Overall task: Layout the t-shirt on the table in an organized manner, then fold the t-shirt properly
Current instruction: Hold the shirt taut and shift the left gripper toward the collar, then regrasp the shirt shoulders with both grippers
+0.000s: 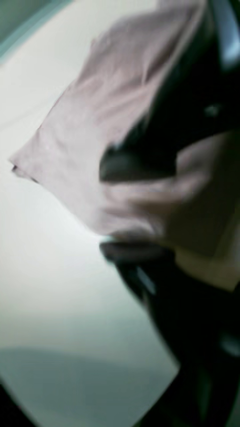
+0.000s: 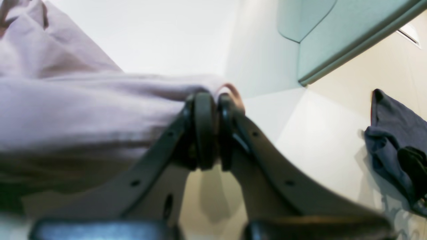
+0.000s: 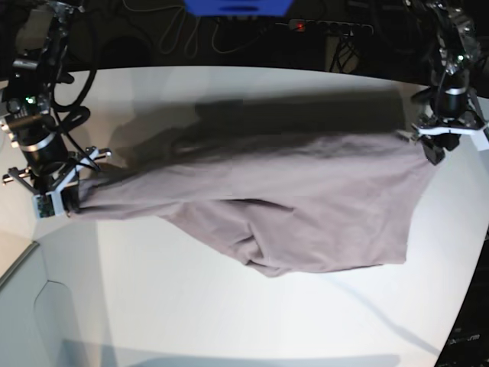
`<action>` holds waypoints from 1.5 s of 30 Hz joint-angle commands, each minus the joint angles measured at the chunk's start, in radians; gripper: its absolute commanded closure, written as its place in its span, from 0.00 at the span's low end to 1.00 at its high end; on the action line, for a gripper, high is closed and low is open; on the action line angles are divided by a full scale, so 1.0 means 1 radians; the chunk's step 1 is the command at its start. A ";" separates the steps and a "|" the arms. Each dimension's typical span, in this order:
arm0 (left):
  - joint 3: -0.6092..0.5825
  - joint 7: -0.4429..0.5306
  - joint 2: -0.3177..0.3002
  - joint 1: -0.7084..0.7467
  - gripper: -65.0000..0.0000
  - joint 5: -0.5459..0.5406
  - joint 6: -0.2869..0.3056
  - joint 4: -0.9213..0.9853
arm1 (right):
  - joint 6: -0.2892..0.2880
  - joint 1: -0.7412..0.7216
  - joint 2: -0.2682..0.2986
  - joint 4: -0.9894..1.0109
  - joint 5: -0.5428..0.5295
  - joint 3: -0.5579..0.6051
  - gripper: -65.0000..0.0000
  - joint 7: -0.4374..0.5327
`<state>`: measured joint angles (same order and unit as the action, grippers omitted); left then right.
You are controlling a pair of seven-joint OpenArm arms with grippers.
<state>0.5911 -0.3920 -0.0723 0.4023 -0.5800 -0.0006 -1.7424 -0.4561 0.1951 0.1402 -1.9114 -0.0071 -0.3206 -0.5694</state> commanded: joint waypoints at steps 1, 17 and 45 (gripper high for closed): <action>0.016 0.021 -0.013 -0.001 0.49 -0.013 -0.002 0.005 | -0.010 -0.009 0.008 -0.020 -0.006 -0.002 1.00 0.025; -0.104 0.023 0.056 0.065 0.49 -0.025 -0.002 0.158 | -0.010 -0.062 -0.006 0.100 -0.004 0.004 1.00 0.025; -0.130 0.032 0.042 0.016 0.49 -0.022 -0.011 0.269 | -0.010 -0.018 -0.007 0.099 -0.006 0.005 1.00 0.025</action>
<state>0.4599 -0.3580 -0.0254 0.4175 -0.5991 -0.0059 -1.4651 -0.4561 0.1867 0.1242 -1.7931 -0.0044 -0.3130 -0.5694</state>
